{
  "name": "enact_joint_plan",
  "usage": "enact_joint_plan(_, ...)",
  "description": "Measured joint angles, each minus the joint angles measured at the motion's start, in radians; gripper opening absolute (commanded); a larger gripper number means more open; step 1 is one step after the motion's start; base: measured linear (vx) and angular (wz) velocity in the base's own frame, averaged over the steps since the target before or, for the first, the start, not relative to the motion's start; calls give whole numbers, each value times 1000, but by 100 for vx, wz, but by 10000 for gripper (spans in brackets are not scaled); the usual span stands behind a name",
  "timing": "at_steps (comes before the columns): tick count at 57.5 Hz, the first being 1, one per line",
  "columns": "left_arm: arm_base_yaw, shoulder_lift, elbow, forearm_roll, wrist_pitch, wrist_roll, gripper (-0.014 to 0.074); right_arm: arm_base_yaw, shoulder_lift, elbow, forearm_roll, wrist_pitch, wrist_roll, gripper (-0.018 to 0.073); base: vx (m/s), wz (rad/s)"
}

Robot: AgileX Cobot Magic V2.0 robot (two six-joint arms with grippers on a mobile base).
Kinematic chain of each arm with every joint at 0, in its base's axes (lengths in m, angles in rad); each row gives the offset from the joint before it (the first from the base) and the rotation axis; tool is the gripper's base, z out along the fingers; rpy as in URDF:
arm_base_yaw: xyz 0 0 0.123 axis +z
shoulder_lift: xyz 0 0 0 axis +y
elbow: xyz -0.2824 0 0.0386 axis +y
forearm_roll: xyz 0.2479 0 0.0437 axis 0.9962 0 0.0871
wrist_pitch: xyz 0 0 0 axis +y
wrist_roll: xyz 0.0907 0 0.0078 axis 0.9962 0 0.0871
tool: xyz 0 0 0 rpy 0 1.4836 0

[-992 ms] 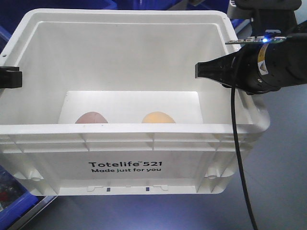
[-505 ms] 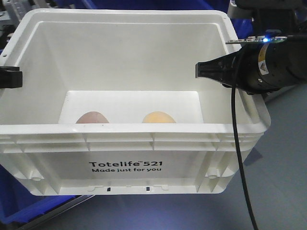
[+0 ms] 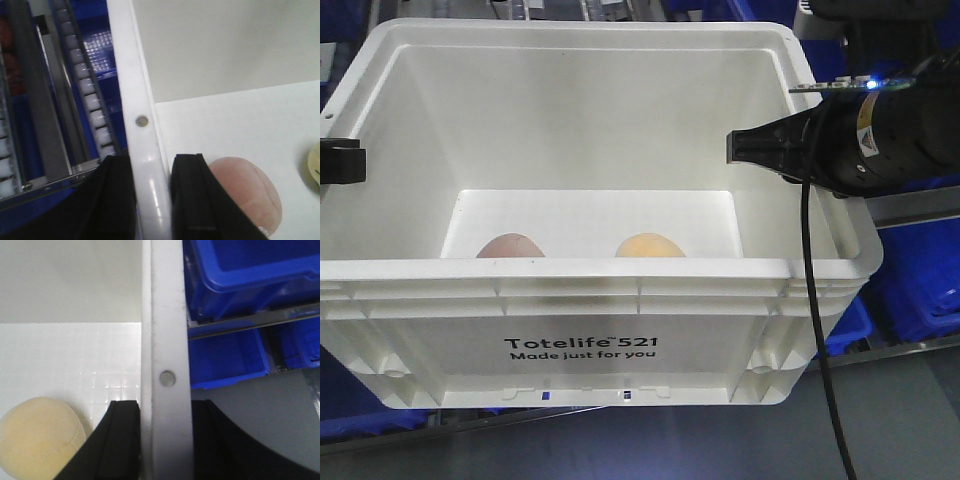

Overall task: Place moving items into box and shelve
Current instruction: 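Keep gripping the tote rims as the base approaches the blue-bin rack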

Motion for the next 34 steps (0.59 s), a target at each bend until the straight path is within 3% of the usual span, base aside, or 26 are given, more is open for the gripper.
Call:
enact_joint_plan(14,0,-1,0,1,6,0,119,0,0,0,5,0,0,75,10,40)
enact_joint_plan(34,0,-1,0,0,6,0,119,0,0,0,5,3,0,75,11,15)
